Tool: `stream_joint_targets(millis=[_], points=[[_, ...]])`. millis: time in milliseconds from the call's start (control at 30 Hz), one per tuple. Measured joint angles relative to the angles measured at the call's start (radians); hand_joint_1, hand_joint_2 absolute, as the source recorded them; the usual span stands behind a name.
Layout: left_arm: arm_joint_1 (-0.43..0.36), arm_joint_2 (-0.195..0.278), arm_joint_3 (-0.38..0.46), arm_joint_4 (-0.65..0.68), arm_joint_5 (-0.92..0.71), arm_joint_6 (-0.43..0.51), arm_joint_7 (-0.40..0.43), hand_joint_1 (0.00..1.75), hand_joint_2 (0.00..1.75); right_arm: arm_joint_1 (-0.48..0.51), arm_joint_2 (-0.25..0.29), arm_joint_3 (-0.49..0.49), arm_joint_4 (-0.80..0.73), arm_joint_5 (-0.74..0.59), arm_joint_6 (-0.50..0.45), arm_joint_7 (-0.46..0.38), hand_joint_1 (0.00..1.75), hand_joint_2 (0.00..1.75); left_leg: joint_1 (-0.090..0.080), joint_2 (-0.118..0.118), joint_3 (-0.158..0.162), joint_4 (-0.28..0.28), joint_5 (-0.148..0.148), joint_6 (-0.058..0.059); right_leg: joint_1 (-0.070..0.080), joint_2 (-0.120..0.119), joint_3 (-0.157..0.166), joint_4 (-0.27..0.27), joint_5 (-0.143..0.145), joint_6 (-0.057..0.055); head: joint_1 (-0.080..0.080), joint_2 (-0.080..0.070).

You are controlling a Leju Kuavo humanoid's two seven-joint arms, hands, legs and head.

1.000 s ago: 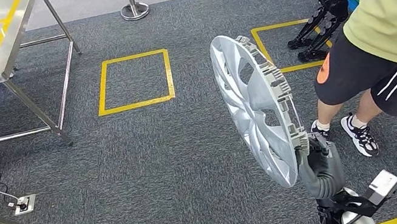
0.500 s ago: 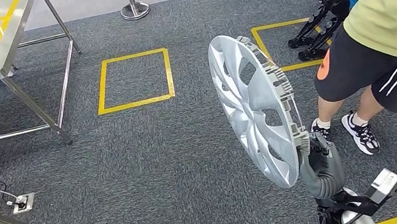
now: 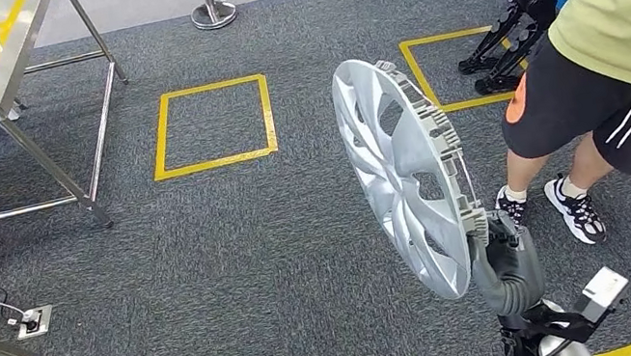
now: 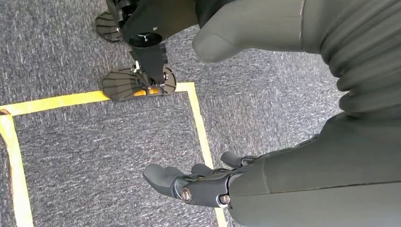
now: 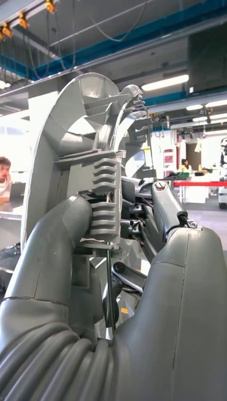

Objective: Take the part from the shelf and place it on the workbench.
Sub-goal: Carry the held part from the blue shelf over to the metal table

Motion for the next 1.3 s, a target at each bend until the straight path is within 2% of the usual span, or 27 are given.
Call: stream_joint_targets(millis=[167, 233, 267, 300, 367, 400, 433, 467, 500, 567, 600, 633, 700, 733, 867, 900, 933, 967, 1000, 1067, 1100, 1133, 1300], points=[[0.000, 0.002, 0.000, 0.000, 0.000, -0.025, 0.030, 0.00, 1.75, 0.004, -0.002, -0.008, -0.001, -0.013, 0.011, -0.002, 1.75, 1.75, -0.003, 0.001, -0.038, 0.078, -0.037, 0.013, -0.005, -0.002, -0.030, 0.065, -0.030, 0.010, -0.001, 0.000], [0.000, 0.002, 0.000, 0.000, 0.003, -0.026, 0.036, 0.00, 1.75, 0.005, -0.002, -0.009, -0.001, -0.013, 0.015, -0.001, 1.75, 1.75, 0.001, -0.001, -0.046, 0.094, -0.040, 0.017, -0.003, 0.000, -0.036, 0.086, -0.042, 0.015, -0.001, 0.000], [-0.001, 0.001, 0.000, 0.000, 0.006, -0.026, 0.038, 0.00, 1.75, 0.005, -0.002, -0.009, -0.001, -0.012, 0.016, -0.001, 1.75, 1.75, 0.005, -0.002, -0.048, 0.096, -0.038, 0.020, -0.003, 0.007, -0.043, 0.107, -0.060, 0.018, 0.001, 0.000], [-0.002, 0.001, 0.000, 0.000, 0.008, -0.026, 0.041, 0.00, 1.75, 0.005, -0.002, -0.009, -0.001, -0.012, 0.016, -0.001, 1.75, 1.75, 0.008, -0.003, -0.052, 0.096, -0.035, 0.022, -0.004, 0.018, -0.059, 0.146, -0.092, 0.022, 0.004, 0.000], [-0.004, 0.000, 0.000, 0.000, 0.012, -0.026, 0.044, 0.00, 1.75, 0.005, -0.002, -0.009, -0.001, -0.011, 0.016, -0.001, 1.75, 1.75, 0.010, -0.003, -0.068, 0.107, -0.033, 0.025, -0.008, 0.035, -0.122, 0.293, -0.183, 0.029, 0.008, 0.000], [-0.004, 0.000, 0.000, 0.000, 0.013, -0.026, 0.045, 0.00, 1.75, 0.006, -0.002, -0.009, 0.000, -0.011, 0.017, -0.001, 1.75, 1.75, 0.009, -0.005, -0.079, 0.116, -0.033, 0.026, -0.009, 0.038, -0.154, 0.370, -0.219, 0.032, 0.009, 0.000], [-0.005, 0.001, 0.000, 0.000, 0.013, -0.026, 0.045, 0.00, 1.75, 0.006, -0.002, -0.009, 0.000, -0.011, 0.017, 0.000, 1.75, 1.75, 0.009, -0.006, -0.092, 0.127, -0.033, 0.025, -0.011, 0.038, -0.175, 0.424, -0.238, 0.034, 0.009, 0.000], [-0.005, 0.001, 0.000, 0.000, 0.013, -0.026, 0.045, 0.00, 1.75, 0.006, -0.002, -0.009, 0.001, -0.012, 0.017, 0.000, 1.75, 1.75, 0.009, -0.009, -0.105, 0.139, -0.033, 0.025, -0.014, 0.038, -0.176, 0.435, -0.235, 0.036, 0.009, 0.000], [-0.005, 0.001, 0.000, 0.000, 0.013, -0.025, 0.045, 0.00, 1.75, 0.005, -0.002, -0.009, 0.001, -0.012, 0.017, 0.000, 1.75, 1.75, 0.009, -0.012, -0.118, 0.152, -0.033, 0.023, -0.018, 0.038, -0.154, 0.402, -0.215, 0.038, 0.009, 0.000], [-0.006, 0.001, 0.000, -0.001, 0.013, -0.024, 0.044, 0.00, 1.75, 0.002, -0.002, -0.010, 0.002, -0.014, 0.017, 0.003, 1.75, 1.75, 0.012, -0.019, -0.143, 0.176, -0.032, 0.014, -0.024, 0.041, -0.076, 0.273, -0.170, 0.040, 0.009, 0.000], [-0.006, 0.001, 0.000, -0.001, 0.012, -0.024, 0.043, 0.00, 1.75, 0.001, -0.002, -0.010, 0.002, -0.015, 0.017, 0.004, 1.75, 1.75, 0.013, -0.023, -0.152, 0.186, -0.030, 0.007, -0.023, 0.045, -0.051, 0.228, -0.153, 0.036, 0.009, 0.000], [-0.006, 0.001, 0.000, -0.002, 0.012, -0.022, 0.042, 0.00, 1.75, 0.000, -0.002, -0.011, 0.002, -0.016, 0.018, 0.005, 1.75, 1.75, 0.014, -0.027, -0.159, 0.194, -0.029, -0.001, -0.020, 0.050, -0.038, 0.201, -0.150, 0.029, 0.010, 0.000], [-0.006, 0.000, 0.000, -0.002, 0.011, -0.018, 0.035, 0.00, 1.75, 0.000, -0.002, -0.012, 0.002, -0.017, 0.019, 0.006, 1.75, 1.75, 0.016, -0.030, -0.166, 0.197, -0.027, -0.017, -0.013, 0.057, -0.051, 0.201, -0.150, 0.010, 0.009, 0.000], [-0.006, 0.000, 0.000, -0.002, 0.011, -0.015, 0.031, 0.00, 1.75, -0.001, -0.002, -0.013, 0.002, -0.017, 0.020, 0.006, 1.75, 1.75, 0.017, -0.030, -0.169, 0.197, -0.030, -0.018, -0.013, 0.056, -0.053, 0.199, -0.154, 0.006, 0.008, 0.000], [-0.004, -0.002, 0.000, -0.002, 0.010, -0.012, 0.020, 0.00, 1.75, 0.004, -0.002, -0.016, 0.001, -0.018, 0.026, 0.006, 1.75, 1.75, 0.018, -0.028, -0.171, 0.191, -0.063, -0.011, -0.012, 0.054, -0.063, 0.200, -0.138, -0.007, 0.004, 0.000], [-0.004, -0.003, 0.000, -0.001, 0.010, -0.011, 0.019, 0.00, 1.75, 0.005, -0.002, -0.016, 0.001, -0.018, 0.027, 0.006, 1.75, 1.75, 0.018, -0.028, -0.172, 0.189, -0.065, -0.009, -0.011, 0.053, -0.066, 0.201, -0.133, -0.011, 0.004, 0.000], [-0.004, -0.003, 0.000, -0.001, 0.010, -0.010, 0.018, 0.00, 1.75, 0.007, -0.002, -0.016, 0.001, -0.018, 0.027, 0.006, 1.75, 1.75, 0.018, -0.028, -0.173, 0.187, -0.056, -0.004, -0.010, 0.053, -0.069, 0.202, -0.129, -0.014, 0.004, 0.000], [-0.004, -0.003, 0.000, -0.002, 0.009, -0.010, 0.017, 0.00, 1.75, 0.008, -0.002, -0.016, 0.001, -0.019, 0.027, 0.006, 1.75, 1.75, 0.019, -0.029, -0.175, 0.182, -0.031, -0.001, -0.008, 0.053, -0.071, 0.204, -0.127, -0.016, 0.003, 0.000], [-0.004, -0.003, 0.000, -0.002, 0.009, -0.009, 0.017, 0.00, 1.75, 0.010, -0.002, -0.016, 0.000, -0.019, 0.027, 0.006, 1.75, 1.75, 0.021, -0.029, -0.176, 0.177, -0.012, -0.007, -0.006, 0.053, -0.075, 0.206, -0.127, -0.017, 0.004, 0.000], [-0.004, -0.003, 0.000, -0.001, 0.009, -0.009, 0.016, 0.00, 1.75, 0.012, -0.002, -0.017, 0.000, -0.019, 0.027, 0.007, 1.75, 1.75, 0.024, -0.030, -0.179, 0.171, 0.017, -0.033, -0.004, 0.053, -0.081, 0.211, -0.127, -0.019, 0.004, 0.000], [-0.004, -0.003, 0.000, -0.001, 0.009, -0.008, 0.016, 0.00, 1.75, 0.013, -0.002, -0.018, 0.000, -0.019, 0.027, 0.007, 1.75, 1.75, 0.026, -0.030, -0.180, 0.171, 0.014, -0.044, -0.003, 0.053, -0.084, 0.212, -0.127, -0.019, 0.004, 0.000], [-0.004, -0.003, 0.000, -0.001, 0.009, -0.007, 0.016, 0.00, 1.75, 0.014, -0.002, -0.019, 0.000, -0.020, 0.027, 0.007, 1.75, 1.75, 0.026, -0.030, -0.182, 0.172, 0.017, -0.046, -0.003, 0.053, -0.086, 0.212, -0.127, -0.019, 0.004, 0.000], [-0.004, -0.004, 0.000, -0.001, 0.009, -0.005, 0.015, 0.00, 1.75, 0.015, -0.002, -0.029, -0.001, -0.020, 0.028, 0.009, 1.75, 1.75, 0.026, -0.030, -0.192, 0.178, 0.014, -0.042, -0.003, 0.053, -0.091, 0.212, -0.127, -0.017, 0.004, 0.000]])
